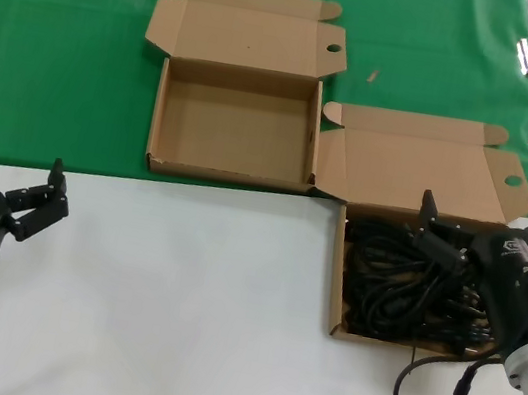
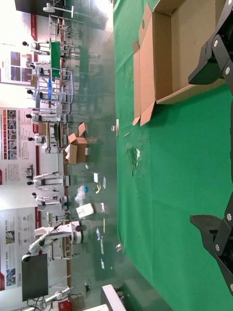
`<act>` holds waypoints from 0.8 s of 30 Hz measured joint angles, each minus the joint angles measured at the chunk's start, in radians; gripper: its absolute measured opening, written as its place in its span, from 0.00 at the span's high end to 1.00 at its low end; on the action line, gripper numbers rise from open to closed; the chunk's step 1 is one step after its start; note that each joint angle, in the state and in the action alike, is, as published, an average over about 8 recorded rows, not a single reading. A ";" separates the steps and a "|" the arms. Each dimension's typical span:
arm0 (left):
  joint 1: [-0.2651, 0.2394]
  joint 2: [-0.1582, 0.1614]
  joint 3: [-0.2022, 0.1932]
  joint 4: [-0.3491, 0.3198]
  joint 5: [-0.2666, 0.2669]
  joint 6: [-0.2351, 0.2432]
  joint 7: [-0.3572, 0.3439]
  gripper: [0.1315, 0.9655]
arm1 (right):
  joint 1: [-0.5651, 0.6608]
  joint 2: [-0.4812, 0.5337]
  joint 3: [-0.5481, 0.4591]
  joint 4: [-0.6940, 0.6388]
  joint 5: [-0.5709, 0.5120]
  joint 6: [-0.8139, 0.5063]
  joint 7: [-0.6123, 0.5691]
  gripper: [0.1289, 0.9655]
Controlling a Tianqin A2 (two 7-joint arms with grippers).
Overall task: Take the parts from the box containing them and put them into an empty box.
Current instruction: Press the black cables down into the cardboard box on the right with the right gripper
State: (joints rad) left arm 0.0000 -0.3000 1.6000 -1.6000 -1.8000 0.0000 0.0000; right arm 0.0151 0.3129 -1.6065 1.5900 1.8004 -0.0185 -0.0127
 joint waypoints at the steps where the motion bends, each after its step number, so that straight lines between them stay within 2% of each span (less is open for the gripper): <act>1: 0.000 0.000 0.000 0.000 0.000 0.000 0.000 0.03 | 0.000 0.000 0.000 0.000 0.000 0.000 0.000 0.00; 5: 0.000 0.000 0.000 0.000 0.000 0.000 0.000 0.04 | 0.000 0.000 0.000 0.000 0.000 0.000 0.000 0.00; 14: 0.000 0.000 0.000 0.000 0.000 0.000 0.000 0.16 | 0.004 0.020 -0.028 -0.002 0.015 0.014 0.012 0.00; 24: 0.000 0.000 0.000 0.000 0.000 0.000 0.000 0.39 | 0.024 0.086 -0.099 -0.006 0.055 0.049 0.031 0.00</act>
State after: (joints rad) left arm 0.0000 -0.3000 1.6000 -1.6000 -1.7999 0.0000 0.0000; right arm 0.0388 0.3990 -1.7054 1.5842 1.8552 0.0301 0.0186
